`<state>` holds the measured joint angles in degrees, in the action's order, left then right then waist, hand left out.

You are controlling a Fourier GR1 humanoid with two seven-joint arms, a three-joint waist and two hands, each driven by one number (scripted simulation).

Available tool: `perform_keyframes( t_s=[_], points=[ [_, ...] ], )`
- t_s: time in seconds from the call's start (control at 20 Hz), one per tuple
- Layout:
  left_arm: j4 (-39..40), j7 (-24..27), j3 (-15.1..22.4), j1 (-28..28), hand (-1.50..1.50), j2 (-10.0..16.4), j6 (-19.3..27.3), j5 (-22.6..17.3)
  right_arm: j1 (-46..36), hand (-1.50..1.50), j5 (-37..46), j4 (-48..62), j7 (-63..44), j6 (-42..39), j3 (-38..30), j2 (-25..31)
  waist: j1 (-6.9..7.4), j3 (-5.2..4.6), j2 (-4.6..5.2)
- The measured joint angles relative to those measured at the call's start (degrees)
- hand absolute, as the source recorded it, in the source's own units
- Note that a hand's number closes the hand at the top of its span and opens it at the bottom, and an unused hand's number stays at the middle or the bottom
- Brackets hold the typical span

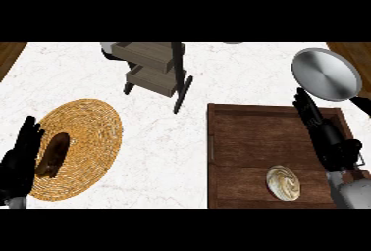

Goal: Pick the cupcake from the tray and place it in the tiered basket

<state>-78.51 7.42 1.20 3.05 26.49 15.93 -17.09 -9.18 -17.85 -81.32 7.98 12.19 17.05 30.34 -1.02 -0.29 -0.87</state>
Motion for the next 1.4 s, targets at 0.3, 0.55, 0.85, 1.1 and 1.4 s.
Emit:
perform_keyframes(
  t_s=[0.3,0.55,0.85,1.1,1.4],
  points=[
    [-3.60,2.76,5.03,-5.07,0.00,2.27,-2.69,5.46,-5.62,1.50,-7.28,-10.19,1.10,-18.44,10.50,-5.34,2.60,0.62,0.43],
    [-8.66,2.42,10.84,-7.41,0.00,3.22,-3.35,11.61,-7.21,-1.50,-8.69,-13.00,-5.01,-22.69,11.36,-1.50,1.19,0.38,0.39],
    [-11.59,-0.04,13.78,-8.67,0.00,2.10,-3.28,16.03,-7.44,-1.50,-17.90,-18.11,-8.99,-32.99,7.41,2.68,0.95,0.33,0.69],
    [-13.31,-1.94,14.37,-9.52,0.00,2.15,-3.65,16.74,-12.60,-1.50,-15.81,-21.34,-14.63,-43.08,6.12,14.44,0.95,0.26,0.54],
    [-13.66,-2.29,14.40,-9.06,0.00,2.04,-3.62,17.33,-19.43,-1.50,-9.05,-26.23,-19.91,-53.13,3.67,27.95,0.88,0.19,0.44]
  ],
)
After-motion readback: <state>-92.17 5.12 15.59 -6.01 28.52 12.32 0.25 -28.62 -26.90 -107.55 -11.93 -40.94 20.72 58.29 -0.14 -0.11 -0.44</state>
